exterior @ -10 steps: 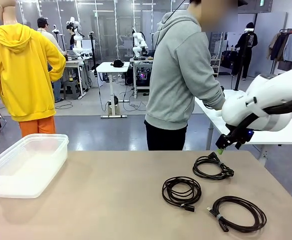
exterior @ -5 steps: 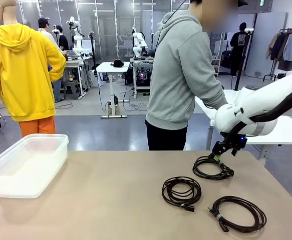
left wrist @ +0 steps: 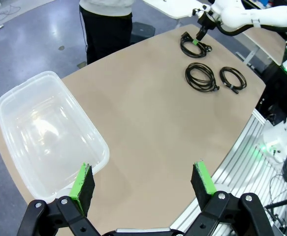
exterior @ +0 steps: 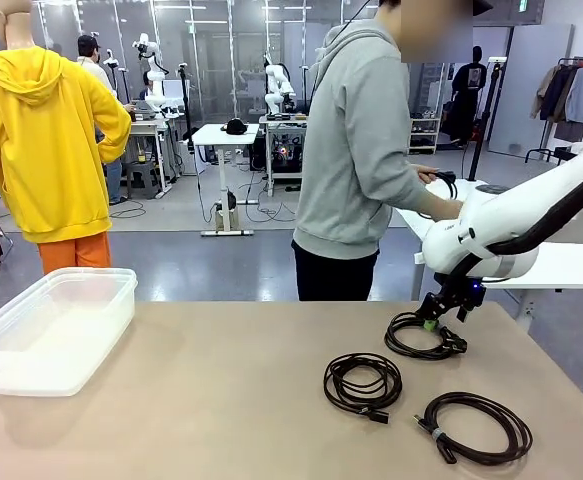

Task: Organize and store the cables.
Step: Place the Power Cable into the Organizing box.

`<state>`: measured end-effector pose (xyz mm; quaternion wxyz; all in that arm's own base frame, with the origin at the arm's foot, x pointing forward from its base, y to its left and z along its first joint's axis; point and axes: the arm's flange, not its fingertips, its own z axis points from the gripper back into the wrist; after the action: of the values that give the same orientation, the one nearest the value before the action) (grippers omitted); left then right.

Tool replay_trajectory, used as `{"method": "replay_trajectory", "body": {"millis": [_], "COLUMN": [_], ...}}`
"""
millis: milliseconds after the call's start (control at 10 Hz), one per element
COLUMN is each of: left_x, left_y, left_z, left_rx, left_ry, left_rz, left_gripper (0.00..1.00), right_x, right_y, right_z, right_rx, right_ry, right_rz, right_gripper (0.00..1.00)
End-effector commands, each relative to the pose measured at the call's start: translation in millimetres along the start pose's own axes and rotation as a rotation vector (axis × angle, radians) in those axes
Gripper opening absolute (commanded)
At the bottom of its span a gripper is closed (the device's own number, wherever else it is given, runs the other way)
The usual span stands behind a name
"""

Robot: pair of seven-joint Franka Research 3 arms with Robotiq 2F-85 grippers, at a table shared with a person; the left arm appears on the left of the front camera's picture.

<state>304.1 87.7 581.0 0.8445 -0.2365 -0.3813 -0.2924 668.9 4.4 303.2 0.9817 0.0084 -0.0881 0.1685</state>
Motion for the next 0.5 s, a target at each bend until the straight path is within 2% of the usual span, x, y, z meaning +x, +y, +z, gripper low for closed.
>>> {"method": "replay_trajectory", "body": {"millis": [0,200,300,400], "left_x": [1.0,1.0,1.0,1.0], "left_y": [-0.1,-0.1,-0.1,-0.1], "left_z": [-0.3,-0.3,-0.3,-0.3], "left_rx": [-0.007,-0.007,-0.007,-0.007], "left_ry": [-0.005,-0.005,-0.005,-0.005], "left_rz": [-0.008,-0.008,-0.008,-0.008], "left_gripper": [1.00,1.00,1.00,1.00], "right_x": [17.0,18.9,19.9,20.6], "right_y": [-2.7,-3.9,-3.2,-2.1], "right_z": [-6.2,-9.4,-8.4,-7.5], "right_rx": [0.008,0.014,0.013,0.007], "right_ry": [0.039,0.047,0.049,0.053], "right_rz": [-0.028,-0.034,-0.035,-0.034], "right_gripper": [1.00,1.00,0.84,0.51]}}
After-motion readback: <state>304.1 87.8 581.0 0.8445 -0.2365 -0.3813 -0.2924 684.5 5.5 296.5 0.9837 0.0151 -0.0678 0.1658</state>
